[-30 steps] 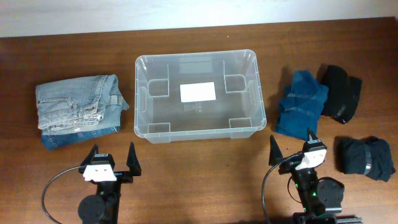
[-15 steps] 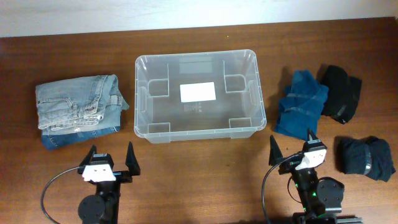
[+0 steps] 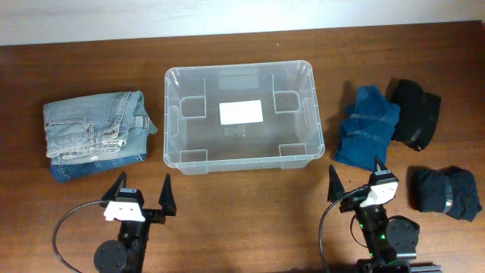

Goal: Pack container
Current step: 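Move the left gripper toward the stacked light-blue jeans on the left, then grasp the top light-blue jeans with the left gripper and lift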

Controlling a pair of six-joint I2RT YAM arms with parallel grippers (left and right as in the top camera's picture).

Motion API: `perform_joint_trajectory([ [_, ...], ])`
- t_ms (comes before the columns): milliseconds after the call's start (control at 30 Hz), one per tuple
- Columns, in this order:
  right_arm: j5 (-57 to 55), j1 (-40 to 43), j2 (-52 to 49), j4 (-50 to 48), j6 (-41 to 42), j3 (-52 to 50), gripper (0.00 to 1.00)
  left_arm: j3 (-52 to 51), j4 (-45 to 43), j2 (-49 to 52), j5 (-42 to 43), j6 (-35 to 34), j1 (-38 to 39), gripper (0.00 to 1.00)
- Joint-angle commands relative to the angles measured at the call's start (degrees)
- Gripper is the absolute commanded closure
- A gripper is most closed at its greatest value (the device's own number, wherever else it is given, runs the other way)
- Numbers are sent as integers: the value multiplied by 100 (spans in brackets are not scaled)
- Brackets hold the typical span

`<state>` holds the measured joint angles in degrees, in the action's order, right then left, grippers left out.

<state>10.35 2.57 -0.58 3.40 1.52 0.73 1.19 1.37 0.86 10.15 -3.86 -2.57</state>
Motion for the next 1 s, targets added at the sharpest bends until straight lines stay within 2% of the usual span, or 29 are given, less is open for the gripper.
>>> perform_joint_trajectory([
  [0, -50, -35, 37, 24, 28, -42, 2, 562, 35, 251, 9, 68, 17, 0],
  [167, -50, -35, 37, 24, 28, -42, 2, 1672, 131, 1410, -608, 72, 17, 1],
  [333, -50, -35, 37, 24, 28, -42, 2, 3748, 960, 3821, -859, 68, -162, 1],
  [367, -50, -35, 37, 24, 28, -42, 2, 4542, 1259, 4656, -570, 72, -297, 1],
  [400, -50, -35, 37, 24, 28, -42, 2, 4933, 1401, 5023, -297, 70, -343, 1],
  [467, -50, -35, 37, 24, 28, -42, 2, 5987, 1919, 5984, 778, 70, -365, 1],
  [533, -50, -35, 37, 24, 28, -42, 2, 6505, 2415, 6583, 1215, 72, -361, 1],
  [667, -50, -35, 37, 24, 28, -42, 2, 6561, 2446, 7121, 1106, 129, -435, 2],
  [733, -50, -35, 37, 24, 28, -42, 2, 6561, 2573, 7259, 887, -540, -636, 2],
  [800, -50, -35, 37, 24, 28, -42, 1, 6561, 3040, 7355, -103, -2315, -997, 0],
  [867, -50, -35, 37, 24, 28, -42, 2, 6551, 3499, 7416, -590, -3388, -1412, 1],
  [967, -50, -35, 37, 24, 28, -42, 2, 6286, 3613, 7429, -592, -3860, -2031, 1],
])
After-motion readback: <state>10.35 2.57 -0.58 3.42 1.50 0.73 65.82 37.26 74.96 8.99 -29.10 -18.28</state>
